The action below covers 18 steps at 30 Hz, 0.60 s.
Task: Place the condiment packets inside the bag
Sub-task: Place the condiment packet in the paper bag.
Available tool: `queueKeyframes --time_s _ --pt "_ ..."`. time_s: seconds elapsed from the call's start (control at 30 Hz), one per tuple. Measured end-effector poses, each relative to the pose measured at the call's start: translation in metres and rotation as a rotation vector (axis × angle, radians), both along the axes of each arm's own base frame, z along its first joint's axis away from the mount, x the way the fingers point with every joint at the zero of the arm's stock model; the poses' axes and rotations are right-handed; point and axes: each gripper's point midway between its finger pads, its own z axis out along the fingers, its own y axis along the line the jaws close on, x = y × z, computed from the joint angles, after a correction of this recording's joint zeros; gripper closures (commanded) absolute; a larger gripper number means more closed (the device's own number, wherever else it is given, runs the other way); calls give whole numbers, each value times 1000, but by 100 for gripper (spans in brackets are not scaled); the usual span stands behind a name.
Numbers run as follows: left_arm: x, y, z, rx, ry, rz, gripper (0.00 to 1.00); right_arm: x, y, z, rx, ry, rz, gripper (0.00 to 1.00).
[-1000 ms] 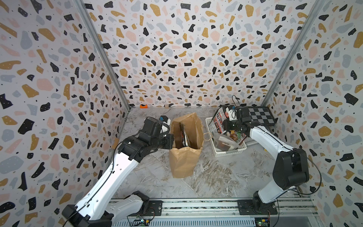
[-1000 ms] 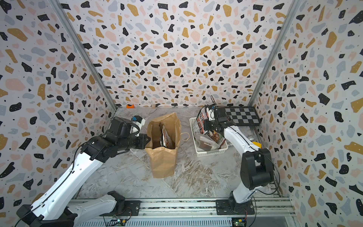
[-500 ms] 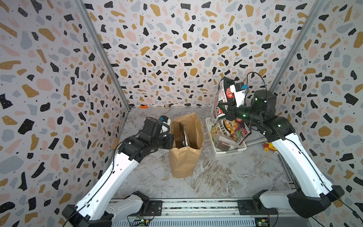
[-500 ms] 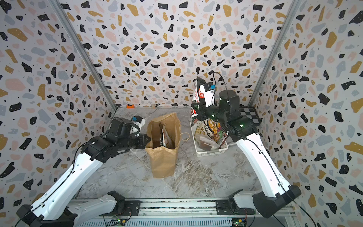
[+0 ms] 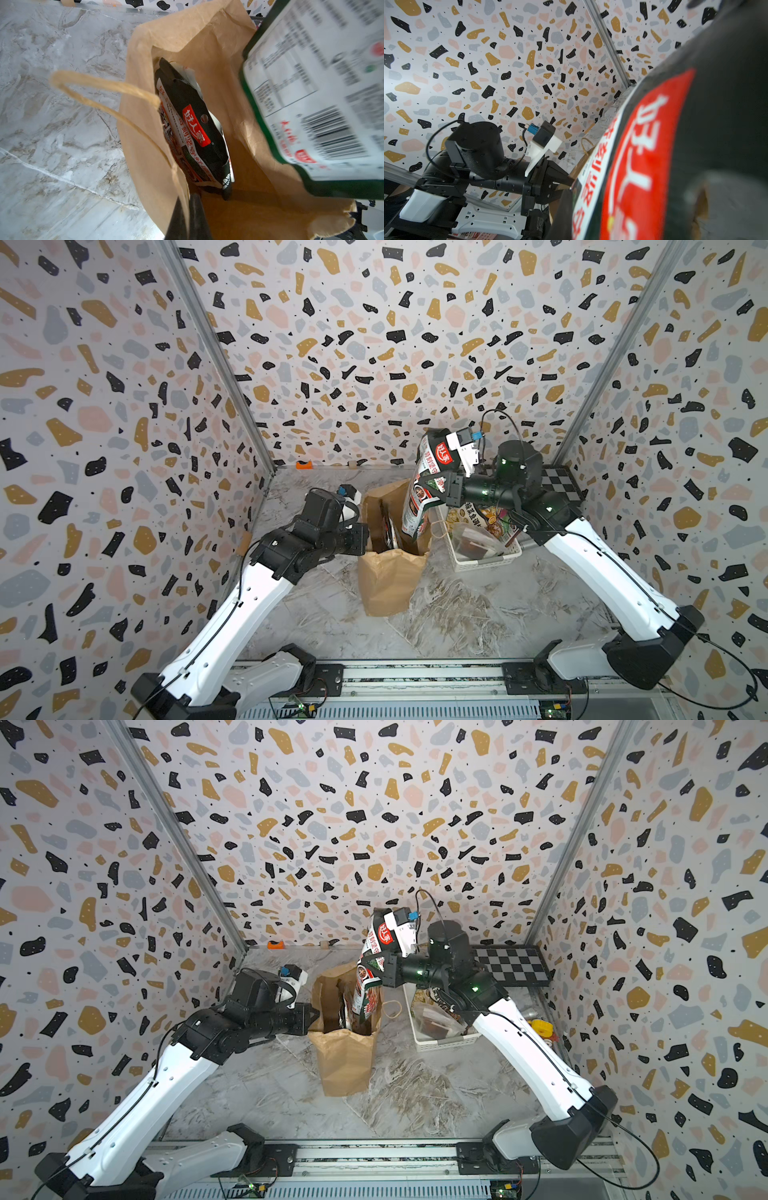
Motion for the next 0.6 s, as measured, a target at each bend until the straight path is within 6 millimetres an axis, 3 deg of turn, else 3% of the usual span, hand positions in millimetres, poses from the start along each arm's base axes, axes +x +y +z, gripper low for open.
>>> queueKeyframes --time_s 0.17,0.43,0.6 --pt "0 0 0 0 -1 0 100 -3 26 -24 -30 58 61 100" --pt "-1 0 1 -3 -2 -2 100 -13 45 -33 2 71 93 100" --pt "-1 2 1 0 -4 3 100 -12 56 -61 14 89 73 100"
